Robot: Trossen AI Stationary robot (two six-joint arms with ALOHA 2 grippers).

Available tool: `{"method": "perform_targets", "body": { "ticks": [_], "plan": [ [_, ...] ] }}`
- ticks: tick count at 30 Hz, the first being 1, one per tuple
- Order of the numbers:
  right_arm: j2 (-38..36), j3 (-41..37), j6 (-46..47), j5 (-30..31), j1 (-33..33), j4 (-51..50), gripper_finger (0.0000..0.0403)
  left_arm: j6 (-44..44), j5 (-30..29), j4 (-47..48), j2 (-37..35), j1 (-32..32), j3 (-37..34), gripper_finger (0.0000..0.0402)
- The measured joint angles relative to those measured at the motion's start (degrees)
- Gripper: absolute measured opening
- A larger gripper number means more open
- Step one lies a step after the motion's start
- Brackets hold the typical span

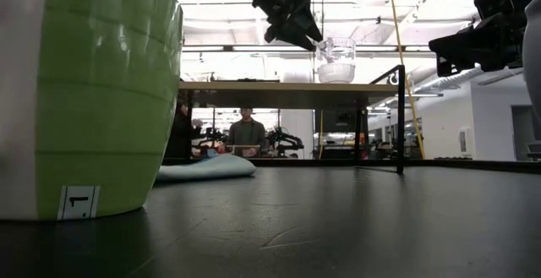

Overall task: Stack small to large cups/mugs on shelf
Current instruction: Put the transparent mug on the shelf

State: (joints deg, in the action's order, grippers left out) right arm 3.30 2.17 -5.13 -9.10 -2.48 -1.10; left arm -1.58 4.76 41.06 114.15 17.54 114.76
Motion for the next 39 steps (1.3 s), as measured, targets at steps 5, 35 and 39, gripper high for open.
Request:
{"method": "perform_targets", "body": {
  "ticks": [5, 35, 39],
  "plan": [
    [-0.01, 0.00, 0.00, 0.01, 0.00, 0.00, 0.0000, -3.01, 1.81, 0.49, 0.93, -0.13, 0.00, 0.0191],
    [0.64, -0.02, -0.09, 0.01, 0.00, 0.00, 0.0000, -8.93, 4.23, -3.09, 2.42, 0.96, -0.02, 0.0010],
    [0.64, -0.02, -0.08, -0.01, 0.00, 0.00, 0.0000, -10.03, 4.25, -3.20, 2.42, 0.96, -0.02, 0.0004]
  ]
}}
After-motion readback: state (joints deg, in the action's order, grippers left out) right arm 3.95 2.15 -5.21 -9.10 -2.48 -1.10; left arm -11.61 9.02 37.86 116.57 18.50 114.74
